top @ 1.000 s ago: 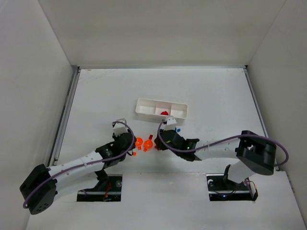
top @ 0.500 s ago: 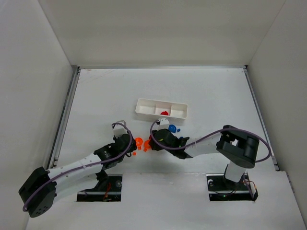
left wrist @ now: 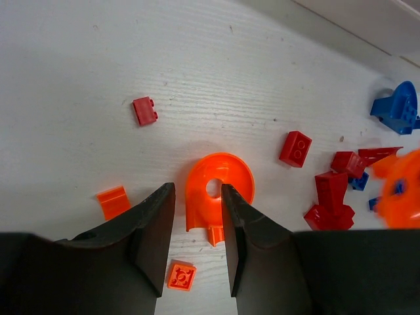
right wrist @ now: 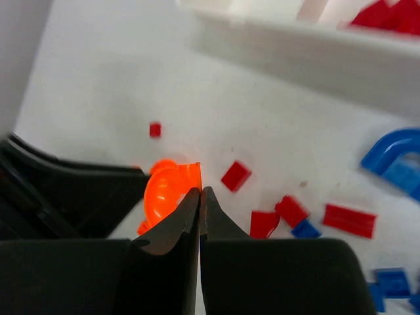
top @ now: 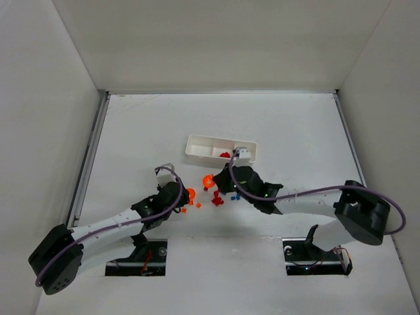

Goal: Sort the legos into containers by color

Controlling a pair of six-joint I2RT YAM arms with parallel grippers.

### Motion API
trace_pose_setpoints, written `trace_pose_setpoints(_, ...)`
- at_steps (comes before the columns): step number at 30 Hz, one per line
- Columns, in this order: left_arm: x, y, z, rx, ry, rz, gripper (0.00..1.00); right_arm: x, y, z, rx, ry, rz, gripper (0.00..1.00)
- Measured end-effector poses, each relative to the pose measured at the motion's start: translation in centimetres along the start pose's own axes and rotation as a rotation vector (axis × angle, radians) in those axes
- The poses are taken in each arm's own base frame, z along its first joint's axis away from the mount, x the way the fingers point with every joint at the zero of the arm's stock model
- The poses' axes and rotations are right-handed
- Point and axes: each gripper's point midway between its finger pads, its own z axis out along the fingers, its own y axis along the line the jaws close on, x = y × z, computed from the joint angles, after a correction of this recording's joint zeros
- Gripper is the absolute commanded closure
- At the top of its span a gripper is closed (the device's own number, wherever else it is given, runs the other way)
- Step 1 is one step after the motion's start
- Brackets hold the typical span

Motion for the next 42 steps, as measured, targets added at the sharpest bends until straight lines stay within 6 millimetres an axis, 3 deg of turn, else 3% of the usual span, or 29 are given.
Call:
trace_pose_setpoints(3,0.1,-0.1,0.1,0.005,0.003,0.000,0.69,-5.4,-1.5,-0.9,0.017,-0.116,0.042,0.94)
trace_pose_setpoints(4,0.1,-0.2,0.1,0.007,0.005,0.000,0.69,-8.0,-2.9,-1.3,0.045,-0.171,0.058,0.94)
trace_pose_setpoints(6,0.3,-0.1,0.2,0.005,0.012,0.003,0.69,-11.0,-5.5,-1.8,0.101,-0.239,0.075,0.94)
trace_pose_setpoints(8,0.5,-0.1,0.3,0.005,0.021,0.004,0.69,-13.0,-8.1,-2.0,0.166,-0.286,0.088,0.93)
trace_pose_setpoints(10,0.5,-0.1,0.3,0.010,0.024,0.003,0.69,-13.7,-10.3,-2.0,0.222,-0.296,0.088,0.93)
trace_pose_setpoints(13,0.4,-0.2,0.3,0.015,0.023,0.001,0.70,-13.8,-13.9,-1.5,0.316,-0.284,0.087,0.93)
trace_pose_setpoints(17,0.4,-0.2,0.4,0.019,0.025,-0.003,0.71,-12.9,-16.1,-0.8,0.379,-0.244,0.078,0.88)
trace_pose_setpoints(18,0.4,-0.2,0.4,0.019,0.026,-0.004,0.71,-12.6,-16.3,-0.6,0.385,-0.235,0.073,0.86)
trace_pose_setpoints(19,0.4,-0.2,0.4,0.019,0.026,-0.005,0.71,-12.3,-16.6,-0.4,0.393,-0.224,0.070,0.75)
trace_pose_setpoints(21,0.5,-0.1,0.5,0.018,0.025,-0.009,0.72,-12.0,-16.7,-0.3,0.399,-0.216,0.066,0.63)
trace_pose_setpoints(25,0.6,0.2,0.5,0.015,0.029,-0.010,0.75,-12.2,-16.6,-0.5,0.395,-0.222,0.064,0.57)
trace_pose_setpoints(31,0.3,-0.1,0.6,0.026,0.018,-0.017,0.82,-13.5,-15.5,-3.0,0.349,-0.292,0.074,0.55)
trace_pose_setpoints(38,0.5,0.1,0.8,0.017,0.023,-0.012,0.89,-11.2,-16.6,-4.4,0.358,-0.275,0.080,0.55)
trace_pose_setpoints(42,0.6,0.1,1.0,0.017,0.024,-0.012,0.95,-11.5,-16.3,-5.1,0.342,-0.296,0.084,0.54)
